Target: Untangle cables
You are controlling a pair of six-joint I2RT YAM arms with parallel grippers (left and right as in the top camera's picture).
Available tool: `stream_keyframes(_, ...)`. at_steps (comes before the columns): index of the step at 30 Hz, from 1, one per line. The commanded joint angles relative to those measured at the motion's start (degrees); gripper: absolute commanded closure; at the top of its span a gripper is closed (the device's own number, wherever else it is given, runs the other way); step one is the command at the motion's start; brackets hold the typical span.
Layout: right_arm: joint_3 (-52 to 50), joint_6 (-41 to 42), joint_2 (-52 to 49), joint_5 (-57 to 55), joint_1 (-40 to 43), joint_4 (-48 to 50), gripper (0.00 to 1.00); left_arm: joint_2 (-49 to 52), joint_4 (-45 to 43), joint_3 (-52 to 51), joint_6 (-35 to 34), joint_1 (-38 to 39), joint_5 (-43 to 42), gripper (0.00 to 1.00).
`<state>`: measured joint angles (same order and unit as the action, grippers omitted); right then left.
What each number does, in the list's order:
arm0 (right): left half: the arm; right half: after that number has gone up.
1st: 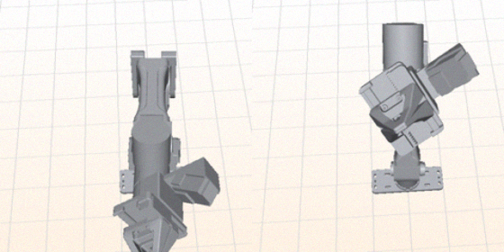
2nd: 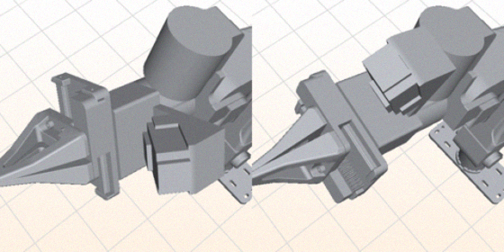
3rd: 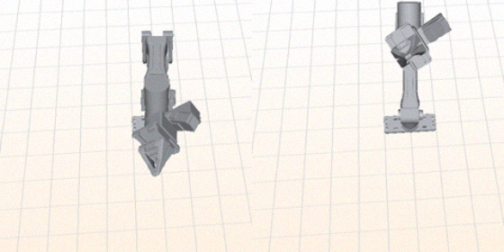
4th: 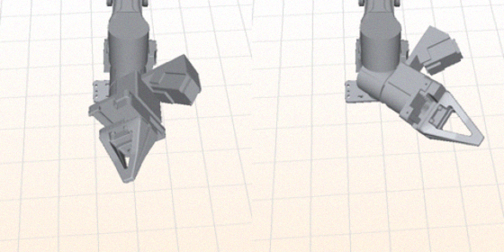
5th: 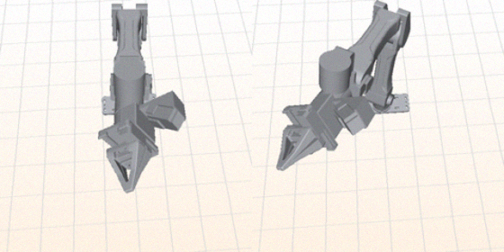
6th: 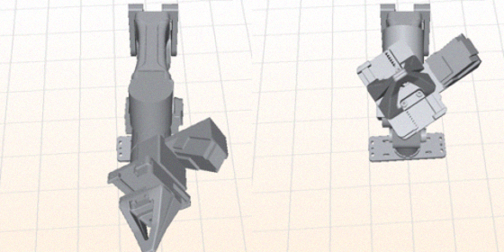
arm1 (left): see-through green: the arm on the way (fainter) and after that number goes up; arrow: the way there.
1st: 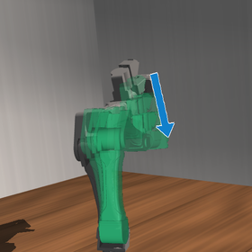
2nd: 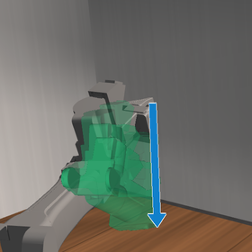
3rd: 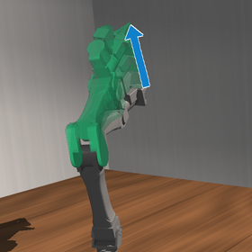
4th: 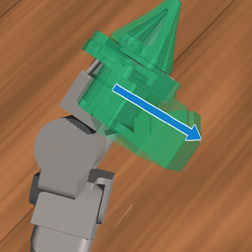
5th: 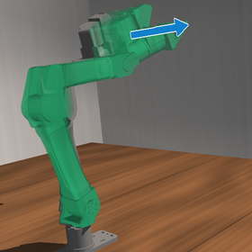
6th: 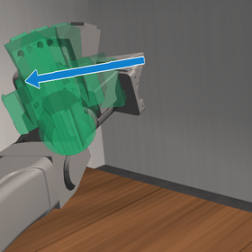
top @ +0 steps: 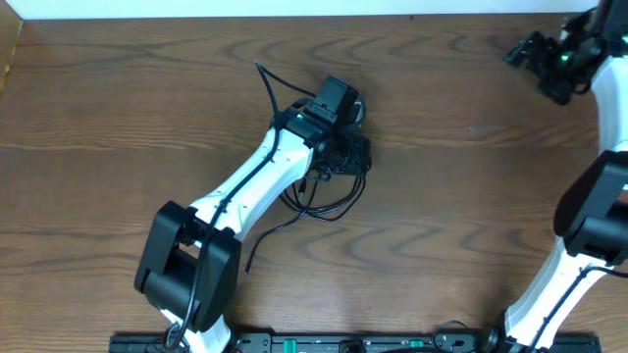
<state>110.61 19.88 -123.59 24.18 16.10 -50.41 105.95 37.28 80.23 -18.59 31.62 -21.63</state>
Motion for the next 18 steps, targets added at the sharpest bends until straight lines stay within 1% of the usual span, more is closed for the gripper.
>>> stream_keyframes(1,-0.7,-0.9,2.0,0.3,-3.0,-2.4,0.05,2.4,0.3,-0.5,3.8,1.0,0.9,0.48)
stream_keyframes(5,-0.9,-0.9,1.9,-4.7,-5.2,-5.3,0.06,5.5,0.1,-0.5,3.7,1.9,1.3,0.59)
stream_keyframes(7,-0.9,-2.1,2.0,-5.2,-5.5,-6.4,0.07,7.1,-0.1,-0.6,3.4,2.2,1.4,0.6)
stream_keyframes(10,-0.9,-3.9,2.0,-5.3,-5.7,-7.7,0.08,9.3,-1.0,-0.5,0.9,2.4,1.4,0.6)
stream_keyframes(14,-0.9,-4.3,1.9,-5.3,-5.7,-9.1,0.08,11.8,-2.4,-0.6,-0.9,2.4,1.3,0.6)
stream_keyframes(18,-0.9,-5.7,1.9,-5.4,-5.7,-9.9,0.08,12.5,-2.4,-0.6,-1.6,2.4,1.4,0.65)
